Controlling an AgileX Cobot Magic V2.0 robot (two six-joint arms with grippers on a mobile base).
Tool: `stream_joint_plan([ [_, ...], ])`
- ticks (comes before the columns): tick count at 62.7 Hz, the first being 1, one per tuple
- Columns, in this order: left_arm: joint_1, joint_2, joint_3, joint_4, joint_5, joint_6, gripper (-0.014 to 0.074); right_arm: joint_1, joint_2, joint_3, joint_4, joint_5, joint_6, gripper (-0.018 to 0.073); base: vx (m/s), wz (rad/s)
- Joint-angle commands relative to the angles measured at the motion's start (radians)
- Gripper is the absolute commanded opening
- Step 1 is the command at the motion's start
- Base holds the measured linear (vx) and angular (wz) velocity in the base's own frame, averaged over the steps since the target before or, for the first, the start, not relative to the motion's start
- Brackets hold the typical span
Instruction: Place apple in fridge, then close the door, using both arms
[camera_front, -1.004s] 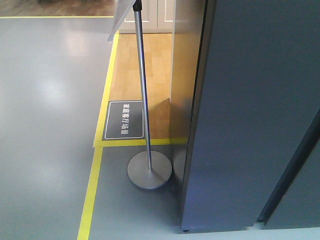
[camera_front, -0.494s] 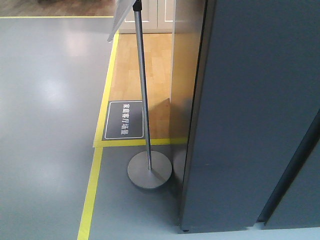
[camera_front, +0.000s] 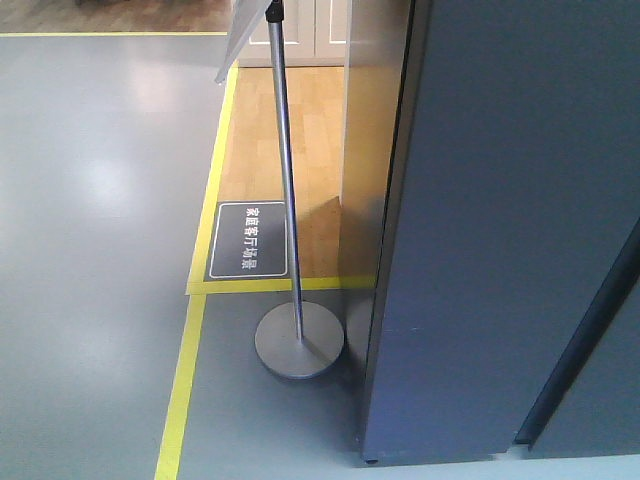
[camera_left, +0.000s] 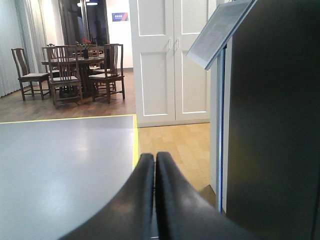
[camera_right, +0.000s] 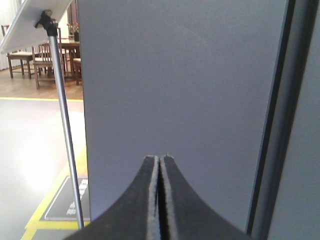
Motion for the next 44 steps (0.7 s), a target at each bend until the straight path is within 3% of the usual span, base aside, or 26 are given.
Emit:
stream_joint_plan([
  [1, 0.000, -0.017, 0.022, -0.002, -0.071, -0.003, -0.0006, -0.002, -0.018, 0.017, -0.002, -0.047, -0.004, -0.0003, 0.00, 0.00],
  [44, 0.000, -0.017, 0.022, -0.002, -0.071, -0.003, -0.0006, -0.002, -0.017, 0.016, -0.002, -0.040, -0.004, -0.0003, 0.00, 0.00],
])
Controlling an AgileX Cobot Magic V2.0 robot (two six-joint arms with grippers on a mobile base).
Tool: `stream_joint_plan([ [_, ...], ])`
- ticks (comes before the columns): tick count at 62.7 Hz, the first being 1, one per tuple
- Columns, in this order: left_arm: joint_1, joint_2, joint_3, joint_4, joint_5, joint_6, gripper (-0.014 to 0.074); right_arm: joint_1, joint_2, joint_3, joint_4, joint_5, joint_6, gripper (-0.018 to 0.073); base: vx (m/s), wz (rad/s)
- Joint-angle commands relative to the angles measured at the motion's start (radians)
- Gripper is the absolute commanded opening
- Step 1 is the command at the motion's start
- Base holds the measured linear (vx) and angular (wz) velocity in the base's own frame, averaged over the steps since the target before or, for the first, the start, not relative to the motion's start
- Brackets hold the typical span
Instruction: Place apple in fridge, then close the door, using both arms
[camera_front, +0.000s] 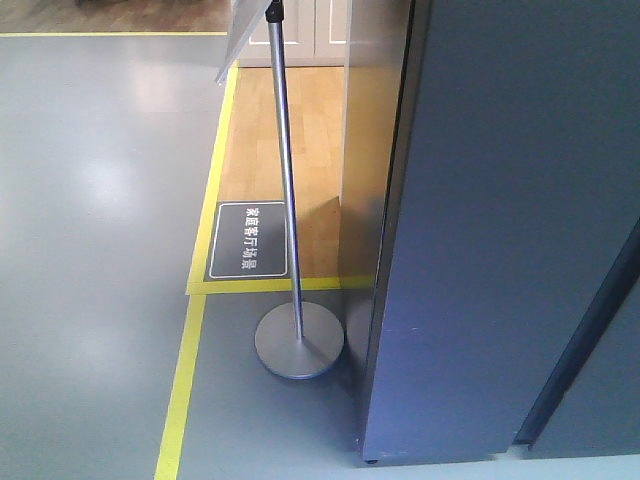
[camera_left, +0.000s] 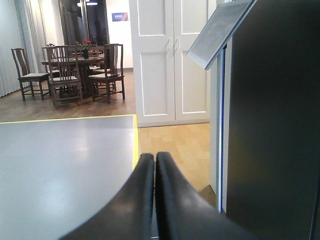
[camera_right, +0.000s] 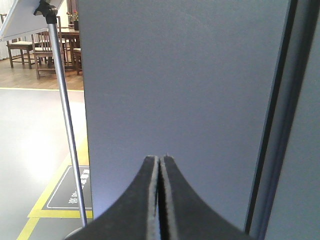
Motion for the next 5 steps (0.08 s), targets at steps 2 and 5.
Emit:
stream_joint_plan([
  [2, 0.000, -0.017, 0.022, -0.002, -0.071, -0.003, -0.0006, -0.002, -0.017, 0.015, -0.003, -0.069, -0.004, -0.0003, 0.00, 0.00],
  [5, 0.000, -0.017, 0.022, -0.002, -0.071, -0.003, -0.0006, -0.002, -0.017, 0.015, -0.003, -0.069, -0.004, -0.0003, 0.00, 0.00],
])
